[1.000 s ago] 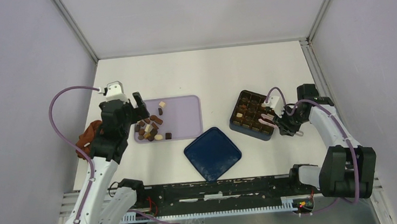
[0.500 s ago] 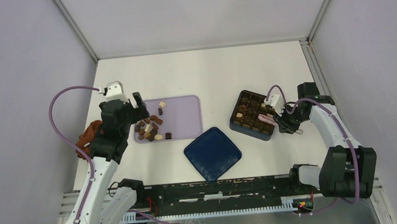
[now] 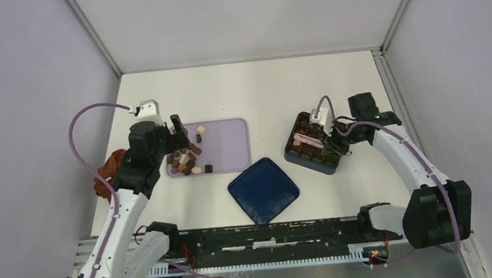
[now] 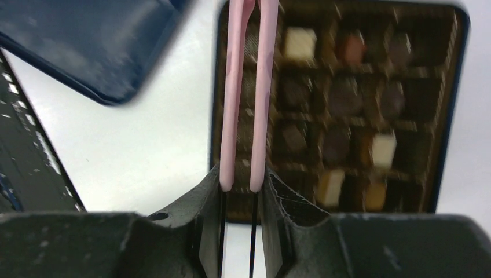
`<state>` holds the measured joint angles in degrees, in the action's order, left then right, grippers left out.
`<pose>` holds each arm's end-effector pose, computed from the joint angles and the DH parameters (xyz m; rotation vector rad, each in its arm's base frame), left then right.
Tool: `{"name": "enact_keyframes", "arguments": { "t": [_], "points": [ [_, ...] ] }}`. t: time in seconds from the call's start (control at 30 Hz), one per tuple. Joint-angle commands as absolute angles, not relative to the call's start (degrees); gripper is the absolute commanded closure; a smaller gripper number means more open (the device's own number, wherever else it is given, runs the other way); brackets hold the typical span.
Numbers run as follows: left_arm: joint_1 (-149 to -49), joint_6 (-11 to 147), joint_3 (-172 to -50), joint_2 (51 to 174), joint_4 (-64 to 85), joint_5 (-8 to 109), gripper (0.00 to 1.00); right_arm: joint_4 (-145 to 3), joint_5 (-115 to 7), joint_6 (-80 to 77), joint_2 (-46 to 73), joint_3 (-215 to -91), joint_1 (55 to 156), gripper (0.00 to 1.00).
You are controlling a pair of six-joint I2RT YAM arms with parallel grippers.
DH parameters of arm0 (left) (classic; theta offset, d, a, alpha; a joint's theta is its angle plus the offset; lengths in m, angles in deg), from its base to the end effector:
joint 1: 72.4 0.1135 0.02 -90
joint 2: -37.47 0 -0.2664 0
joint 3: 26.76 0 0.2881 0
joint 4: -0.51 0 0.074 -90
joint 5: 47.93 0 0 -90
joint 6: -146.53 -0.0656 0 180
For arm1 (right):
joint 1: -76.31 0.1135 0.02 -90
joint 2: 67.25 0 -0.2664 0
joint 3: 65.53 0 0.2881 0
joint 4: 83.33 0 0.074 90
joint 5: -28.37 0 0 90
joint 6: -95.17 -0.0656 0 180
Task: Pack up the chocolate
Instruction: Place the fake chocolate in the packing box, then pick up the fake chocolate from the plate.
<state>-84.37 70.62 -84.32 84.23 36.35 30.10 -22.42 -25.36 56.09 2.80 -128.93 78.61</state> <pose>0.2432 -0.0376 0.3031 -0.1700 1.9914 -0.0825 0.2619 0.0494 0.2133 -1.2557 2.1465 0.5381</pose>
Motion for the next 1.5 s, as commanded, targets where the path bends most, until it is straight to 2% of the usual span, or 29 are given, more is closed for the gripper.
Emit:
{"name": "enact_keyframes", "arguments": {
  "t": [0.0, 0.17, 0.3, 0.5, 0.73, 0.93, 1.1, 1.47],
  "points": [
    [-84.1, 75.2, -87.8, 86.1, 37.7, 40.1, 0.01, -30.1, -19.7, 50.2, 2.4, -131.8, 87.7, 0.69],
    [-84.0, 82.1, -87.1, 83.5, 40.2, 48.3, 0.01, -33.7, -20.7, 47.7, 5.5, -134.8, 97.4, 0.69],
    [-84.0, 85.2, -83.3, 82.1, 41.0, 49.7, 0.01, -35.1, -25.0, 46.3, 8.3, -137.7, 104.8, 0.68],
    [-84.1, 82.1, -86.2, 83.9, 45.8, 44.6, 0.02, -36.8, -36.8, 45.5, 14.9, -142.9, 117.1, 0.68],
    [-84.1, 74.5, -91.4, 89.1, 46.7, 33.6, 0.01, -33.2, -48.0, 46.7, 28.7, -155.5, 127.1, 0.67],
    [-84.0, 70.4, -92.1, 91.4, 43.3, 26.5, 0.01, -30.0, -53.8, 46.5, 39.4, -165.8, 130.1, 0.66],
    [-83.9, 70.9, -87.8, 89.5, 37.9, 22.3, 0.01, -28.2, -56.1, 46.1, 45.4, -171.1, 130.9, 0.65],
    [-84.0, 70.4, -84.0, 81.1, 37.2, 17.7, 0.0, -24.9, -55.8, 45.3, 52.1, -176.4, 131.3, 0.62]
  ]
}}
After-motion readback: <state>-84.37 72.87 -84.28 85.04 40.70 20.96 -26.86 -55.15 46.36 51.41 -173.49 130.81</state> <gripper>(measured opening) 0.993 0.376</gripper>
